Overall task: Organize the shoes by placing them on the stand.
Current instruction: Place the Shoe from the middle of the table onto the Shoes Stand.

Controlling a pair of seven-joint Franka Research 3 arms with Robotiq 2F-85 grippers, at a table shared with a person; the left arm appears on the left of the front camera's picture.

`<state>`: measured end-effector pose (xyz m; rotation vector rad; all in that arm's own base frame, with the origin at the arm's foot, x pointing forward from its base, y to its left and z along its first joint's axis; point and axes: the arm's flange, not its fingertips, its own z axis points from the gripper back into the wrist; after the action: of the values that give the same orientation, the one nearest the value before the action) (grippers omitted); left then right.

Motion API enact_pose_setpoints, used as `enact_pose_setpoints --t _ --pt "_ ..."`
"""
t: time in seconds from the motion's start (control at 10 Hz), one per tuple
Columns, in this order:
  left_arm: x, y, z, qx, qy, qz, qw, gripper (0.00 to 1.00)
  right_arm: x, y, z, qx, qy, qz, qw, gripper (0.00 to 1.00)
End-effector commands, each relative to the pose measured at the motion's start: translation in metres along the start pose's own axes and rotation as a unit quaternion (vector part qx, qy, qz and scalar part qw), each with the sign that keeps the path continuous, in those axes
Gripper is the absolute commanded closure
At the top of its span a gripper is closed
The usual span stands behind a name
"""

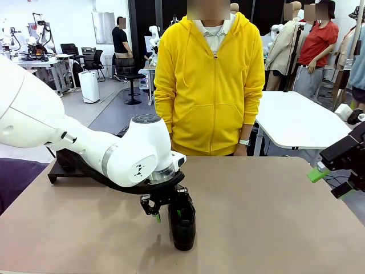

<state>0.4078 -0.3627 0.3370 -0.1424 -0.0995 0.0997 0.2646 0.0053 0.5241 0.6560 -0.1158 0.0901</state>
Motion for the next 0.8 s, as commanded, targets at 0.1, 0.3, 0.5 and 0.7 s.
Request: enact_pose_setpoints --t 0.1,0.3,0.5,0.7 --pt "-0.001 -0.005 0.008 0.006 -0.014 0.002 1.000 1.00 0.001 0.001 0.003 0.013 -0.002 0.004 1.000 0.00" --pt "-0.007 -0.004 0.021 0.002 -0.023 -0.008 1.000 1.00 0.001 0.001 0.003 0.013 -0.002 0.004 1.000 0.00" --pt "-0.014 -0.004 0.043 -0.013 -0.028 -0.035 0.999 1.00 0.001 0.001 0.003 0.013 -0.002 0.004 1.000 0.00" --pt "-0.022 -0.004 0.084 -0.035 -0.028 -0.091 0.995 1.00 0.001 0.001 0.003 0.013 -0.002 0.004 1.000 0.00"
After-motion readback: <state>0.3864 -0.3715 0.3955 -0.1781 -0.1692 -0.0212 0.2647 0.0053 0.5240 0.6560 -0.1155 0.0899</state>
